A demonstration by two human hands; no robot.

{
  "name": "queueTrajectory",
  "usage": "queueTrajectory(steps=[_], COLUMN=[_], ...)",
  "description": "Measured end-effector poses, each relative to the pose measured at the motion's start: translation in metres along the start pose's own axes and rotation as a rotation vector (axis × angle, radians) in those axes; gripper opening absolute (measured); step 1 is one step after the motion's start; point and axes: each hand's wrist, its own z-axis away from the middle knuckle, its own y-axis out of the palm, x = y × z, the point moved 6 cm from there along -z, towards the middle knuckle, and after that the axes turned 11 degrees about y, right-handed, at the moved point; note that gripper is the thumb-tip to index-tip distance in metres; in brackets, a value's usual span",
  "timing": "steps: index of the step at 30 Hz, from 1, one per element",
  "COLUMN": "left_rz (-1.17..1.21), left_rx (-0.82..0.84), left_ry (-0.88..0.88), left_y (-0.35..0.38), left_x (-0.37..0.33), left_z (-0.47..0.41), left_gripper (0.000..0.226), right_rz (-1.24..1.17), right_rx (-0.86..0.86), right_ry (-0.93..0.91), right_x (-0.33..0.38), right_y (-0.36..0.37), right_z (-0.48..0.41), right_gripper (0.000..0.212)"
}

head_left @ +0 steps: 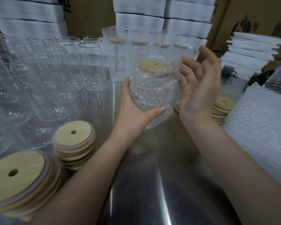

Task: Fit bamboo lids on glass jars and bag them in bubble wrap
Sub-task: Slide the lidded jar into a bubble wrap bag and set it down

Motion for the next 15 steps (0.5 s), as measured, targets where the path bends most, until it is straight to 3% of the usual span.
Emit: queueTrajectory(steps=[2,5,9,13,15], left_rz=[0.025,0.108,0.163,0.187,0.18], left_rx=[0.004,-0.036,-0.09,-0.196,-0.237], left_ry=[-0.012,-0.017,0.003,0.035,0.042], left_y=[0.0,-0.002,-0.005,-0.016,-0.019], left_x=[-0.002,-0.009,-0.019,-0.029,-0.031], left_z=[0.0,-0.001,-0.003,-0.005,-0.006], left_gripper=[0.1,0.089,0.068,0.044,0.047], right_rz=[-0.073,0.029,0.229,0.362,0.354], right_rx=[-0.024,-0.013,0.18,0.291,0.293], right_ry=[0.037,0.123,0.264,0.246,0.227], right_x=[-0.001,-0.009,-0.022,-0.023,-0.023], right_y=[-0.004,-0.003,0.008,0.017,0.017], right_z=[-0.003,-0.006,-0.003,0.003,0.004], right_gripper=[0.027,0.036,0.05,0.03,0.02])
